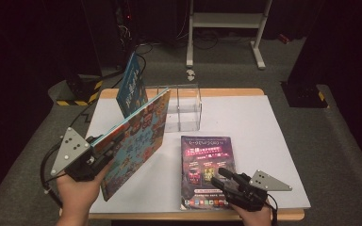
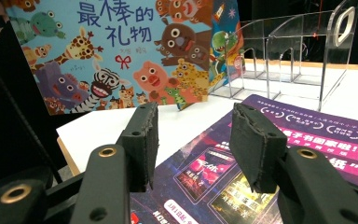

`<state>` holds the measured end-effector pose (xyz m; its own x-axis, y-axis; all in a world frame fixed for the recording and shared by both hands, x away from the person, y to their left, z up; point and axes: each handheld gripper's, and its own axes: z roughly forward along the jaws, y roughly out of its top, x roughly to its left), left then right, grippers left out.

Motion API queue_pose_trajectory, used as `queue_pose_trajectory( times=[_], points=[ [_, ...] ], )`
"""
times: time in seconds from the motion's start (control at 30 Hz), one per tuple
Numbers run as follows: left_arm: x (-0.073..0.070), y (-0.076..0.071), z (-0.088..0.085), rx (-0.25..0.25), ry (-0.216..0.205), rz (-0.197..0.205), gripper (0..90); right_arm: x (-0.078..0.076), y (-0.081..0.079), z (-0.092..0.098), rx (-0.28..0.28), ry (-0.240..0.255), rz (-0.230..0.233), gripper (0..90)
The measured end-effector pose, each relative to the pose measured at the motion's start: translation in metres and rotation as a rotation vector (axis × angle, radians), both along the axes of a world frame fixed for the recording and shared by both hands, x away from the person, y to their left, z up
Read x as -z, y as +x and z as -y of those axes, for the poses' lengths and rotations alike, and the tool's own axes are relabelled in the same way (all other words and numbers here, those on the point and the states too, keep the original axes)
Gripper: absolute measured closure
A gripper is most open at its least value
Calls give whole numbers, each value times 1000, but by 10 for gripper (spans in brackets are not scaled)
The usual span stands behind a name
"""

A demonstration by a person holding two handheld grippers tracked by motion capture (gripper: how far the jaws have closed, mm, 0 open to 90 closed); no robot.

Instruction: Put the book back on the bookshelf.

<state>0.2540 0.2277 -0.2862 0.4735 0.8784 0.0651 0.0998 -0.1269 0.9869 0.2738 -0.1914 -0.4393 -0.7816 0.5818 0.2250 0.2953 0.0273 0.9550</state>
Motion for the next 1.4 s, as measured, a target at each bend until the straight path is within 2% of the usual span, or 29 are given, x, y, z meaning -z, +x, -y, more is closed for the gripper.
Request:
queue_pose_trajectory(
  times=[0.17,0.4,0.63,0.77,0.9,1.1,1.2,1.27,1.37,1.4],
  points=[
    [9,8,-1,-69,-31,2,808,-1,0,0,-1,5,2,517],
    [21,22,6,-165,-43,12,807,-1,0,2,-1,10,1,517],
    [30,41,21,-258,-48,69,806,-2,-1,0,-7,10,5,517],
    [36,55,32,-284,-58,93,806,-1,-1,0,-10,12,0,517],
    [40,74,40,-315,-79,100,805,-1,-1,0,-14,12,1,518],
    [49,98,47,-371,-74,118,805,-1,-1,0,-20,16,0,518],
    [55,110,51,-377,-67,130,805,-1,-1,1,-22,17,-2,518],
    [60,116,52,-386,-87,124,805,-1,-1,1,-23,18,-1,519],
    [66,122,54,-384,-91,105,805,-1,-2,1,-23,21,0,519],
    [68,122,54,-388,-91,114,805,-1,-2,2,-23,21,2,519]
  ],
)
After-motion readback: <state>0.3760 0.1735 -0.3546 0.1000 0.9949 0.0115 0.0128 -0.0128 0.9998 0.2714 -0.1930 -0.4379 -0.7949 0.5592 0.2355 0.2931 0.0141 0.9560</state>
